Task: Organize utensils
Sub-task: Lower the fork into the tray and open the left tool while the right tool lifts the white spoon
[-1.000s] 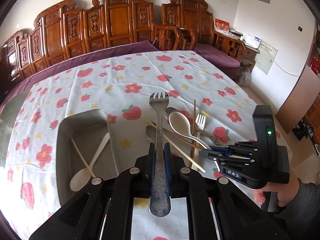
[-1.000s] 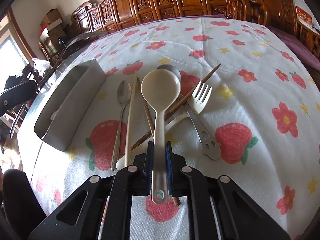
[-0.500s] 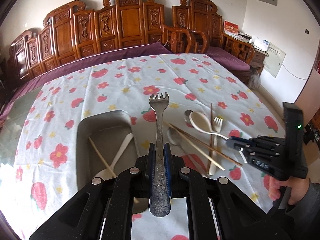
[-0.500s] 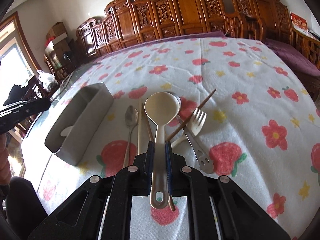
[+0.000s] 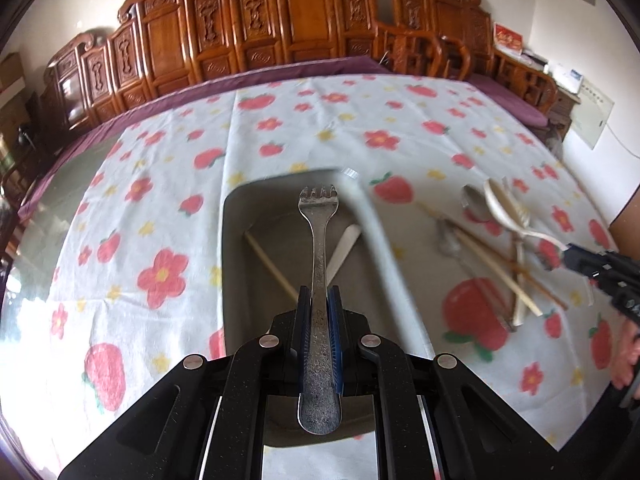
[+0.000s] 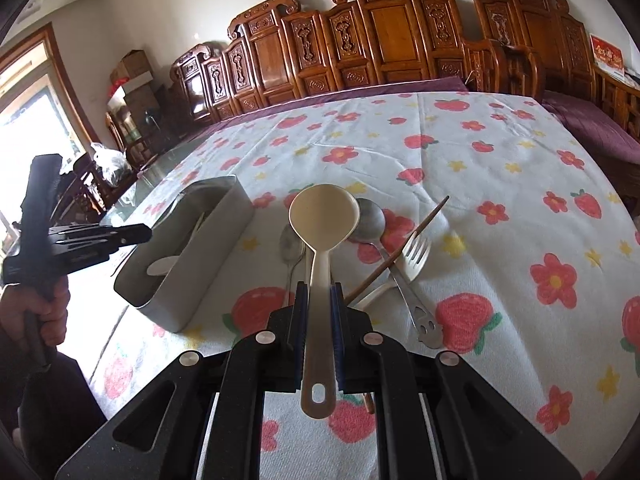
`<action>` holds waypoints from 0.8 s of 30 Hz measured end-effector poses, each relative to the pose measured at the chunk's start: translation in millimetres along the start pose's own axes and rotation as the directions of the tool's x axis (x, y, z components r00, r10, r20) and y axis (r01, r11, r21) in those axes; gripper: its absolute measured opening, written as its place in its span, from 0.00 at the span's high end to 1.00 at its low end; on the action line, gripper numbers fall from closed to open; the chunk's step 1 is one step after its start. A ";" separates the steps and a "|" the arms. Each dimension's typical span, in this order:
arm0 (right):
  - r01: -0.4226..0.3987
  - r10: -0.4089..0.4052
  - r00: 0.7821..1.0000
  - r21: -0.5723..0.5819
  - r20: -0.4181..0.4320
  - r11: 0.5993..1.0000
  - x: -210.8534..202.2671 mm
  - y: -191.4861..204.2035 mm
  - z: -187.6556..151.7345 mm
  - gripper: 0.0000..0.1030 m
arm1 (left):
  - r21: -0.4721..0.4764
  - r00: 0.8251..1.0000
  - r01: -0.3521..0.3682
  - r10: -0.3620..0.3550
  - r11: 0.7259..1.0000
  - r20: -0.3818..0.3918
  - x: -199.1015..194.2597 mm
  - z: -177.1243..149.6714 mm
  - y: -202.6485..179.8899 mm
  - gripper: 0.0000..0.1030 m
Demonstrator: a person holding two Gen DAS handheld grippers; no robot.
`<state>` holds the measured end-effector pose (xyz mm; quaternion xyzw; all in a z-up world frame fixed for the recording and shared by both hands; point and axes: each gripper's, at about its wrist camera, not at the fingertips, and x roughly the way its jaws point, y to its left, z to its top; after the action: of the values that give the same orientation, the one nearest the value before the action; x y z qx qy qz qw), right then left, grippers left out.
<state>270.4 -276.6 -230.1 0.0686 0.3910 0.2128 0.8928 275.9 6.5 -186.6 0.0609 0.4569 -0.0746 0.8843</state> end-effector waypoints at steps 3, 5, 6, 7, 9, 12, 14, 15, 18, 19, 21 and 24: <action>-0.006 0.006 1.000 -0.004 -0.003 1.000 1.2 1.7 0.0 0.87 | 0.001 0.999 -0.016 0.016 1.000 -0.031 13.4 -5.3 3.4 0.92; -0.007 0.007 1.000 -0.007 -0.005 1.000 1.2 2.8 -1.2 0.87 | 0.006 0.998 -0.034 0.035 0.999 -0.048 21.8 -7.6 3.8 0.92; -0.007 0.007 1.000 -0.007 -0.006 1.000 1.3 3.2 -1.3 0.87 | 0.004 0.998 -0.038 0.039 0.999 -0.054 24.8 -7.7 3.8 0.92; -0.007 0.007 1.000 -0.008 -0.008 1.000 1.6 3.6 -1.5 0.87 | 0.003 0.997 -0.041 0.041 0.999 -0.059 27.8 -8.0 3.6 0.92; -0.008 0.008 1.000 -0.010 -0.011 1.000 2.1 4.4 -1.7 0.87 | 0.006 0.997 -0.049 0.049 0.999 -0.067 32.3 -7.8 1.8 0.92; -0.021 0.021 1.000 -0.018 -0.012 1.000 2.2 6.8 -1.3 0.87 | 0.009 0.996 -0.047 0.048 0.999 -0.078 37.5 -6.1 -0.1 0.92; -0.026 0.025 1.000 -0.023 -0.010 0.999 1.3 9.0 -1.3 0.87 | 0.014 0.995 -0.045 0.046 0.999 -0.083 40.1 -4.8 -2.2 0.92; -0.026 0.026 1.000 -0.024 -0.010 0.999 1.1 9.9 -1.6 0.87 | 0.013 0.995 -0.043 0.044 0.999 -0.085 40.6 -4.2 -2.4 0.92; -0.026 0.025 1.000 -0.028 -0.016 0.999 2.9 12.5 -2.1 0.87 | -0.001 0.996 -0.032 0.032 0.999 -0.079 38.5 -4.0 -1.8 0.92; -0.023 0.023 1.000 -0.031 -0.020 0.999 3.7 13.5 -2.6 0.87 | -0.002 0.997 -0.033 0.033 0.999 -0.071 36.2 -3.7 -1.9 0.92; -0.022 0.021 0.999 -0.036 -0.025 0.999 4.9 15.6 -3.6 0.87 | 0.000 0.998 -0.030 0.030 1.000 -0.057 30.9 -3.9 -2.3 0.91; -0.024 0.022 0.999 -0.037 -0.036 0.999 8.1 18.4 -4.7 0.87 | 0.002 0.999 -0.022 0.022 1.000 -0.030 18.5 -5.8 -1.5 0.91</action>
<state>265.8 -256.8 -233.4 0.0524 0.4021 0.2316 0.8843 281.6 4.6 -205.1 0.0678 0.4693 -0.0641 0.8781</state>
